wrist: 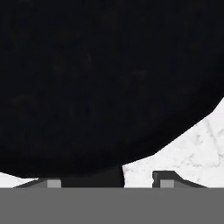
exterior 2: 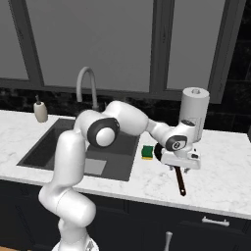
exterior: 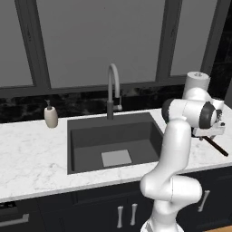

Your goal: Pick the pan and sponge and place them into the sink. Then turn on the water.

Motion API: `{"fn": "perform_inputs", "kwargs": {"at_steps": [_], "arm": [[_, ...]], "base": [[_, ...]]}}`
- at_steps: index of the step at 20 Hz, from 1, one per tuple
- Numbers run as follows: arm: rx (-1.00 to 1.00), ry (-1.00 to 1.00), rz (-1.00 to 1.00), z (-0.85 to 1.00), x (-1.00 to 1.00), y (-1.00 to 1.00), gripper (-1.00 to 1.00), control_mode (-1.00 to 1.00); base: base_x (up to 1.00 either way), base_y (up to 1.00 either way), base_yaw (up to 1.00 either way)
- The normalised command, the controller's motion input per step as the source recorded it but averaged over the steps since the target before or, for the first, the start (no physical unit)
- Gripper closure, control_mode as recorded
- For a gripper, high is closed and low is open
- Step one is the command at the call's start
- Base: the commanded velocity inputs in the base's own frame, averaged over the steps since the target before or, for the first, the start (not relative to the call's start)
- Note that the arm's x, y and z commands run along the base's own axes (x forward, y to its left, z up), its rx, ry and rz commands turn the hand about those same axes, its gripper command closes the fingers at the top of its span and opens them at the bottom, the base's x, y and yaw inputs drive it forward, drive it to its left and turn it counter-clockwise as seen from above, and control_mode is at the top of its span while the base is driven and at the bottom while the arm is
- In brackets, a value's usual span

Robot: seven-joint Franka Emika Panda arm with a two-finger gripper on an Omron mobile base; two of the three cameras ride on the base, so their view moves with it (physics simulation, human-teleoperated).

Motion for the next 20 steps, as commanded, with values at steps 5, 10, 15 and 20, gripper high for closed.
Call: {"fn": "perform_inputs", "kwargs": {"at_steps": [5, 10, 15, 20], "arm": [[0.00, 0.00, 0.00, 0.00, 0.04, 0.01, 1.00, -1.00], [0.03, 0.01, 0.14, 0.15, -0.05, 0.08, 1.00, -1.00], [0.03, 0.00, 0.14, 0.55, -0.20, 0.06, 1.00, -1.00], [0.02, 0.00, 0.16, 0.43, -0.10, 0.47, 1.00, -1.00]], "base": [[0.00, 0.00, 0.00], [0.00, 0.00, 0.00], [0.00, 0.00, 0.00], [0.00, 0.00, 0.00]]}}
